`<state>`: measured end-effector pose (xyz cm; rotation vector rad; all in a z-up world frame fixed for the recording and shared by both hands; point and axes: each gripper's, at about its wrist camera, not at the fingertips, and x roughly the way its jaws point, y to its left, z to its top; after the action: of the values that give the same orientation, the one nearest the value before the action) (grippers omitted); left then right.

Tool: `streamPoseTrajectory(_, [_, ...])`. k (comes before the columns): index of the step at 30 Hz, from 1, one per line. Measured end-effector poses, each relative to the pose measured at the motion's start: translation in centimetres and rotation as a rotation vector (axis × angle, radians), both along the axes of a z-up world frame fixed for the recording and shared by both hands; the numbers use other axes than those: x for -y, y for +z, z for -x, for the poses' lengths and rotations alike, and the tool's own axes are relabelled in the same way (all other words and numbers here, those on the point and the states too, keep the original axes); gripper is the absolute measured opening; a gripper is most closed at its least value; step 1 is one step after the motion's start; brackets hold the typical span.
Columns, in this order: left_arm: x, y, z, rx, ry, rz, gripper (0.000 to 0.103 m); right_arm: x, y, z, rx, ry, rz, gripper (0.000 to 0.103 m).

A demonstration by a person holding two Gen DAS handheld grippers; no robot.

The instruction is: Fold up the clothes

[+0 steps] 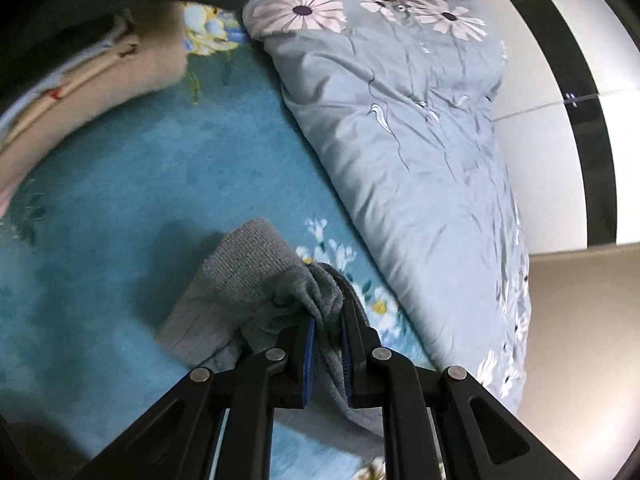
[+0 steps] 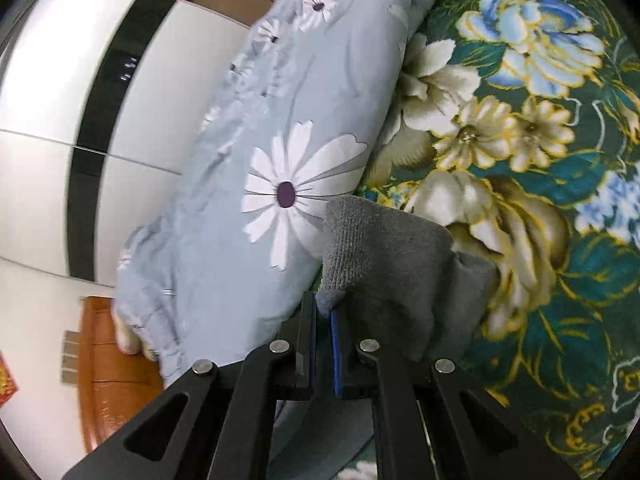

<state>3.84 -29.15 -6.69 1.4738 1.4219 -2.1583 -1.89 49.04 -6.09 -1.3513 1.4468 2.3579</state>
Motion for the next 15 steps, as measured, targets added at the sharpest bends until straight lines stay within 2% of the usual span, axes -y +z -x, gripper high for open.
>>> streamPoseTrajectory(3, [-0.1,-1.0,1.1,0.003,0.008,-0.029,0.016,0.3,-1.2,0.9,0.034,-0.031,0.008,0.006])
streamPoseTrajectory(6, [-0.5,-0.9,2.1,-0.039,-0.015,-0.019,0.025,0.6,-2.1,1.3,0.063,-0.033,0.008,0.008])
streamPoseTrajectory(8, [-0.8,-0.6,2.5,-0.073,-0.042,-0.020,0.045,0.9,-2.4,1.5,0.062,-0.016,0.018,0.009])
streamPoseTrajectory(9, [-0.9,-0.4,2.5,-0.092,-0.053,-0.019,0.050,1.0,-2.4,1.5,0.061,-0.009,0.012,0.012])
streamPoseTrajectory(10, [-1.0,-0.1,2.3,-0.112,-0.063,-0.018,0.054,1.1,-2.3,1.6,0.057,-0.001,0.005,0.018])
streamPoseTrajectory(12, [-1.0,0.4,1.8,-0.146,-0.079,-0.007,0.055,1.0,-1.9,1.3,0.031,0.008,-0.005,0.057])
streamPoseTrajectory(15, [-0.4,0.1,-0.6,-0.119,-0.058,0.076,0.056,0.8,-1.1,-0.1,-0.008,0.025,-0.033,0.058])
